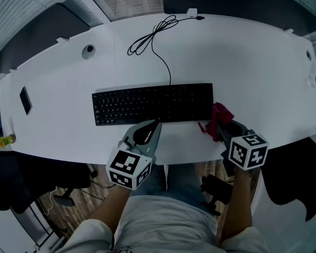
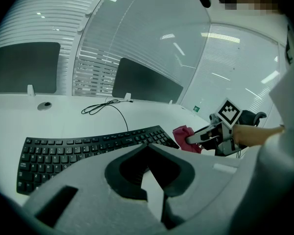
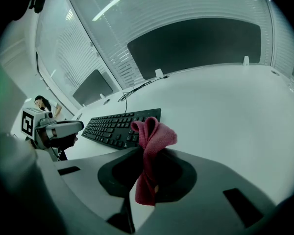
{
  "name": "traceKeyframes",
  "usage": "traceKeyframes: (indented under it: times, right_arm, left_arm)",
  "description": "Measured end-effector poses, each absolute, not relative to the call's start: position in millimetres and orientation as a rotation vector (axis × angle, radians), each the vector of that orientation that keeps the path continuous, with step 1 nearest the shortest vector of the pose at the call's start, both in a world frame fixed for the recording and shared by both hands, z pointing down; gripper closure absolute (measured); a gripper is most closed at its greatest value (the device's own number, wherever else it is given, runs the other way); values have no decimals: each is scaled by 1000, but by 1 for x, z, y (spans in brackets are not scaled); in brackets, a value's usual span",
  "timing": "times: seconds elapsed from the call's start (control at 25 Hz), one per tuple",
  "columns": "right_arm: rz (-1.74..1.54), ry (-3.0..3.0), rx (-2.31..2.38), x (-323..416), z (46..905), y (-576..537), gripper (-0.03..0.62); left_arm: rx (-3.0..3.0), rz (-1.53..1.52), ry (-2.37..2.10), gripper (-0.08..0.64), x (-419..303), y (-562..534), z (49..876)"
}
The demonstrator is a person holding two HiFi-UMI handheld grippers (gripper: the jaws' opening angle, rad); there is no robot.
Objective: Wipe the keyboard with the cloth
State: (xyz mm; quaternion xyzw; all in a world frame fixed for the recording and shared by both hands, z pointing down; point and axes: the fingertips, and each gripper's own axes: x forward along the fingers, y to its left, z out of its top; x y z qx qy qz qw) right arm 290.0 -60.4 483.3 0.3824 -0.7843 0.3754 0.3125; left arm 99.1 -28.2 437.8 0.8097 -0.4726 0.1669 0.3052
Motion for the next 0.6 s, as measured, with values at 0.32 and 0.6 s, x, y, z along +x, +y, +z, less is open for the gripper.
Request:
traceKeyframes:
  times: [0.32, 0.6]
  right_arm:
    - [981, -2053, 987, 276, 490, -59, 531]
    - [969, -2061, 945, 251, 493, -54, 531]
  left_arm:
    - [2120, 433, -1279, 549, 84, -22, 440]
    - [2096, 425, -1314, 549, 61, -14, 443]
